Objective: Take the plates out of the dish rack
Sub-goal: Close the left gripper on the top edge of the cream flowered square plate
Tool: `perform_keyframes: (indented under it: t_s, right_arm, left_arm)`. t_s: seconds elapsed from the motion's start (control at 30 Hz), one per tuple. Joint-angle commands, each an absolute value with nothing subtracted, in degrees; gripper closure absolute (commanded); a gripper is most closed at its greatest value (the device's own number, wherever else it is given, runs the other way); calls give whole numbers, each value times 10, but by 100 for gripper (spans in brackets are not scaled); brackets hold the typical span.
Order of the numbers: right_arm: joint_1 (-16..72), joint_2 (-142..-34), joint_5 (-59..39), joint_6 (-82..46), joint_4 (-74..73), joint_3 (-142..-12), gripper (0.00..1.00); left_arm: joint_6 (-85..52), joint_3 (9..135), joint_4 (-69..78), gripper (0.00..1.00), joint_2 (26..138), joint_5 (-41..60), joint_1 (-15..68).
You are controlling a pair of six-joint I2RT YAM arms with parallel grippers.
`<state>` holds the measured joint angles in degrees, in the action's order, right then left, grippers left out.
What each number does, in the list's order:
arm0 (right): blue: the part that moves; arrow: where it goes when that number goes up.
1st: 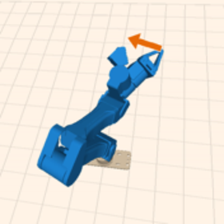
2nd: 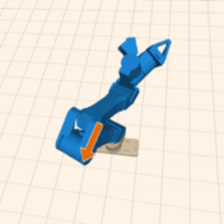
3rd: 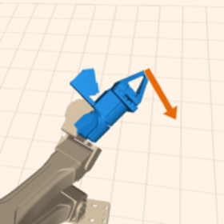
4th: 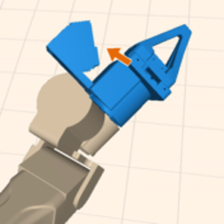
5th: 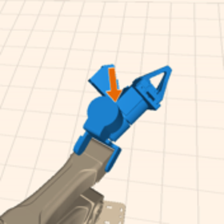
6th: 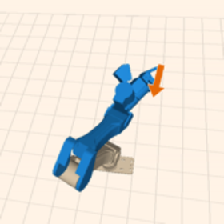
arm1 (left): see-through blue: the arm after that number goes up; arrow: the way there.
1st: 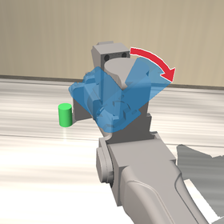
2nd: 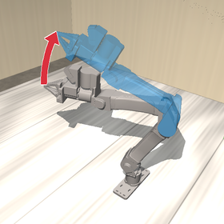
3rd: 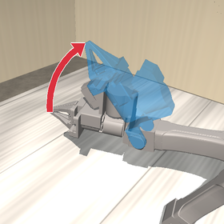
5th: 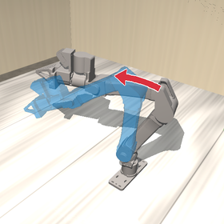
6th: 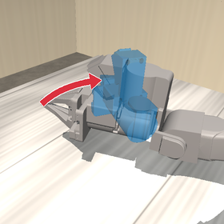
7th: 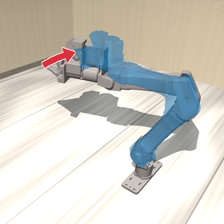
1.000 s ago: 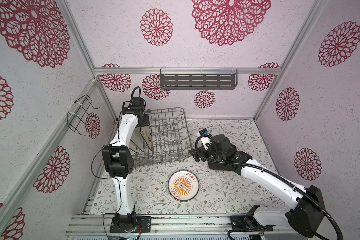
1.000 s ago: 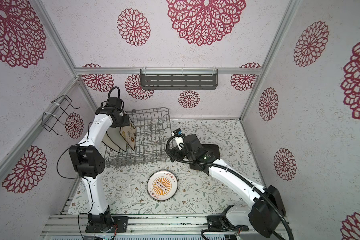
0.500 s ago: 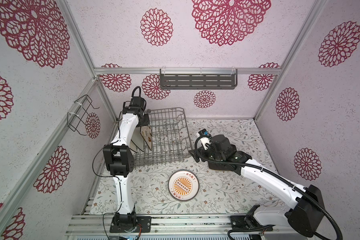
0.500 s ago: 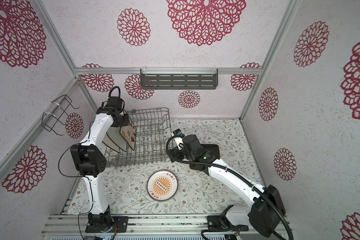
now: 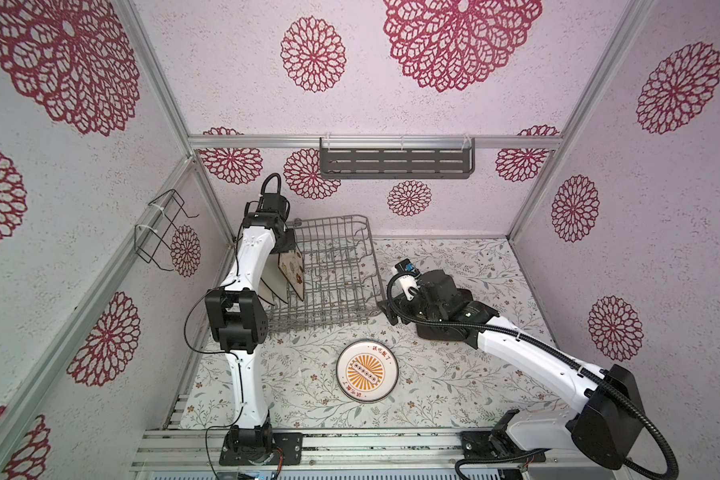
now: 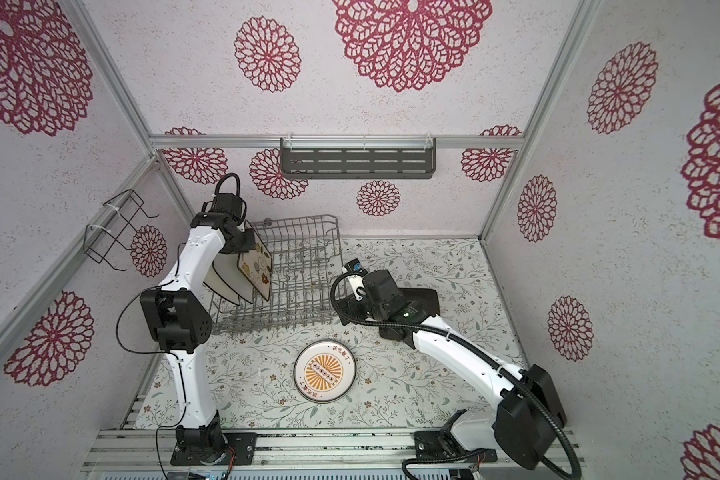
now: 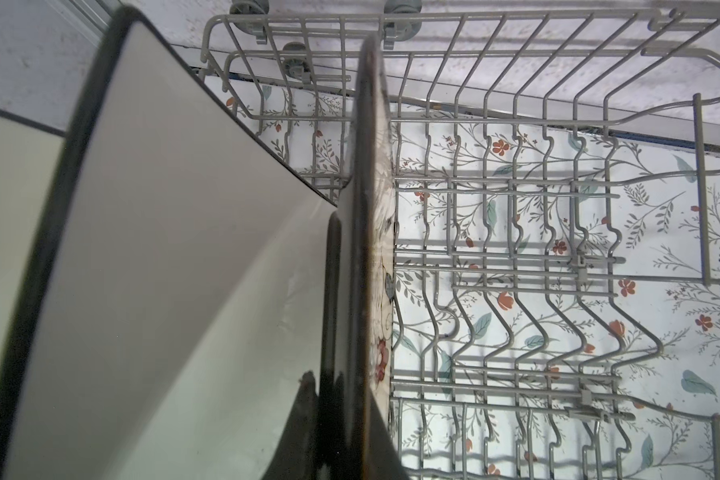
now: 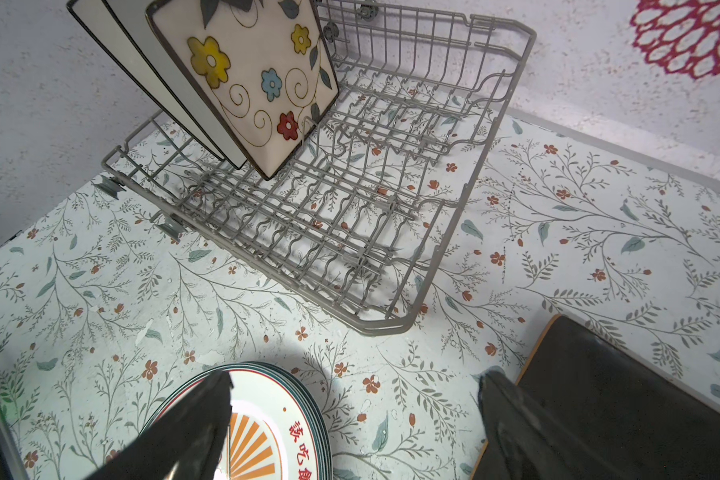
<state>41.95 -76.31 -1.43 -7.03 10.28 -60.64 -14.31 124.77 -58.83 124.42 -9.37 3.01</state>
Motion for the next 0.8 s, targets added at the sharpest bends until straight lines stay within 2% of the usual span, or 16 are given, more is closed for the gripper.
perform_keyframes:
  t_s: [0.0,0.07,0.3,0.77]
  right_arm:
    - [423,-763,0,-62,96,-617,4]
    - [423,-764,1,-62,98,-616,4]
    - [423,-767,10,-65,99,-614,4]
    - [423,-776,19,-73,100,-604,4]
  left_arm:
    - [-163,1254,-599,97,1264,-54,31]
    - [-165,1255,-598,100,1261,-53,31]
    - [-174,1259,-596,100,1238,-49,33]
    - [-170,1288,-610,100,1185,-132,73]
